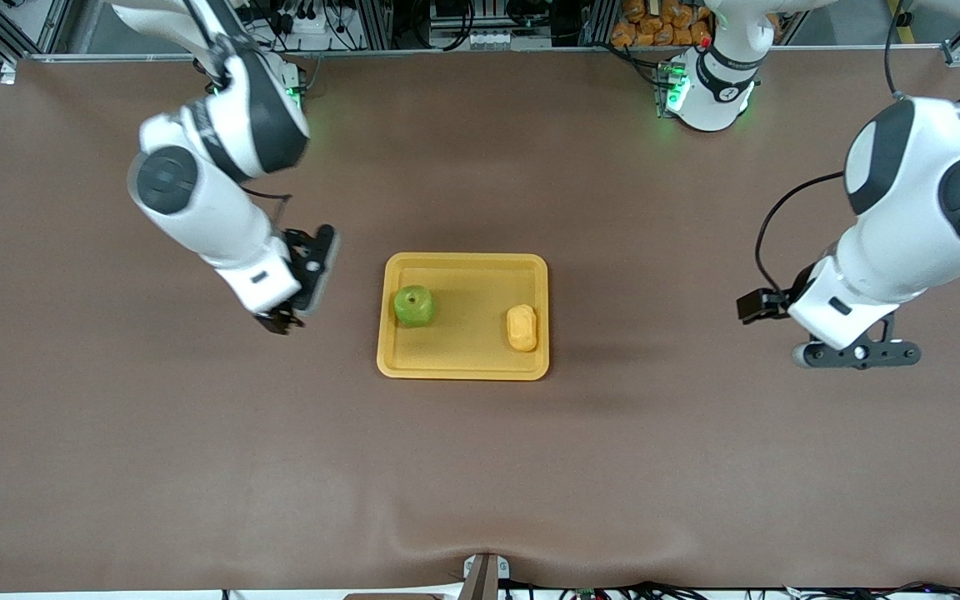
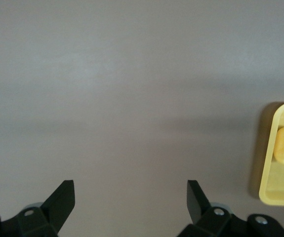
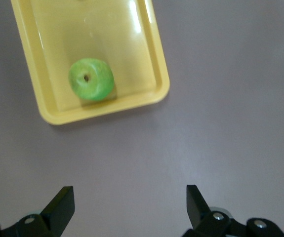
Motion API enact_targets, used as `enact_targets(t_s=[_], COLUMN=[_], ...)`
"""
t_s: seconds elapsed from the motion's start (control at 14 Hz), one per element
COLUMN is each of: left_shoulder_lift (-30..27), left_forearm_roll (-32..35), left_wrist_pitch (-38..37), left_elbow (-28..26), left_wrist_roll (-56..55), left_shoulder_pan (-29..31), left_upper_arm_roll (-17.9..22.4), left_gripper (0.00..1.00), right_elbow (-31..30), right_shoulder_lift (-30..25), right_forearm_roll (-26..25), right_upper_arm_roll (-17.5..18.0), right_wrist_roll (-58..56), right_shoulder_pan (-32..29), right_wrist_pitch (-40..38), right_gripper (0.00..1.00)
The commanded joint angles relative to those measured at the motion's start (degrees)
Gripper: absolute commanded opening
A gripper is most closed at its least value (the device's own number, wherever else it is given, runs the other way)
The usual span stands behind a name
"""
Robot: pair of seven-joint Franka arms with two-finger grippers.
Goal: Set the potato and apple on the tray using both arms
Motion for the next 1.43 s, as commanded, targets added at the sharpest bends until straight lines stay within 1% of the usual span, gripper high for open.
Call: enact_targets(t_s=[0.0,0.14,0.21,0.36,0.57,0.64,0.71,0.79,0.86,1.0,1.07,1.21,1.29,1.36], left_shoulder_lift=[-3.6,-5.1,-6.1,-7.7,-9.0,-8.9,-8.7,-8.7,-8.8,-10.1,-11.3,-13.0,-13.8,-14.6], left_forearm_roll=[0.3,0.0,0.0,0.0,-0.1,-0.6,-1.0,-1.1,-1.2,-1.6,-1.9,-3.7,-4.8,-5.1], left_wrist_pitch=[-3.1,-5.8,-6.6,-8.4,-9.4,-9.5,-9.5,-9.5,-9.5,-9.5,-9.6,-12.1,-13.5,-13.9], left_elbow=[-1.0,-0.9,-0.9,-0.9,-0.7,0.9,2.4,2.7,2.7,2.7,2.3,1.8,1.3,1.0], left_wrist_roll=[1.5,1.4,1.4,1.5,1.4,1.4,1.3,1.3,1.4,1.8,1.9,4.8,5.8,6.0], left_shoulder_pan=[1.0,1.1,1.5,2.5,2.6,3.1,3.8,4.0,4.1,3.8,3.7,3.0,1.2,-0.7], left_upper_arm_roll=[-0.7,-0.3,-0.3,-0.3,-0.2,-0.2,-0.2,-0.2,-0.2,-0.1,0.7,3.3,5.4,8.3], left_gripper=[1.0,1.0,1.0,1.0,1.0,1.0,1.0,1.0,1.0,1.0,1.0,1.0,1.0,1.0], right_elbow=[-1.6,-2.1,-2.1,-2.1,-1.6,-1.4,-0.6,1.3,4.5,8.4,9.0,9.4,11.0,12.6], right_shoulder_lift=[-6.2,-9.0,-10.4,-13.3,-16.6,-17.2,-17.3,-17.3,-16.8,-15.4,-15.0,-14.8,-14.5,-13.0], right_forearm_roll=[0.2,0.2,0.2,0.1,-0.4,-0.4,-0.4,-0.4,-0.4,-0.6,-0.6,-0.6,-0.7,-1.2], right_upper_arm_roll=[0.9,0.9,0.9,0.9,0.8,0.4,0.2,0.4,0.5,0.5,0.5,0.5,0.5,0.5], right_wrist_roll=[0.9,1.6,4.0,12.9,31.1,35.2,37.5,38.5,40.3,50.8,54.7,56.1,56.1,56.2], right_shoulder_pan=[-5.5,-9.7,-11.8,-12.6,-12.8,-13.7,-14.5,-15.6,-16.5,-17.3,-17.8,-18.3,-19.1,-19.7], right_wrist_pitch=[-5.5,-9.4,-11.2,-14.0,-20.4,-21.9,-23.4,-25.2,-27.6,-33.2,-33.7,-33.5,-33.7,-34.5], right_gripper=[1.0,1.0,1.0,1.0,1.0,1.0,1.0,1.0,1.0,1.0,1.0,1.0,1.0,1.0])
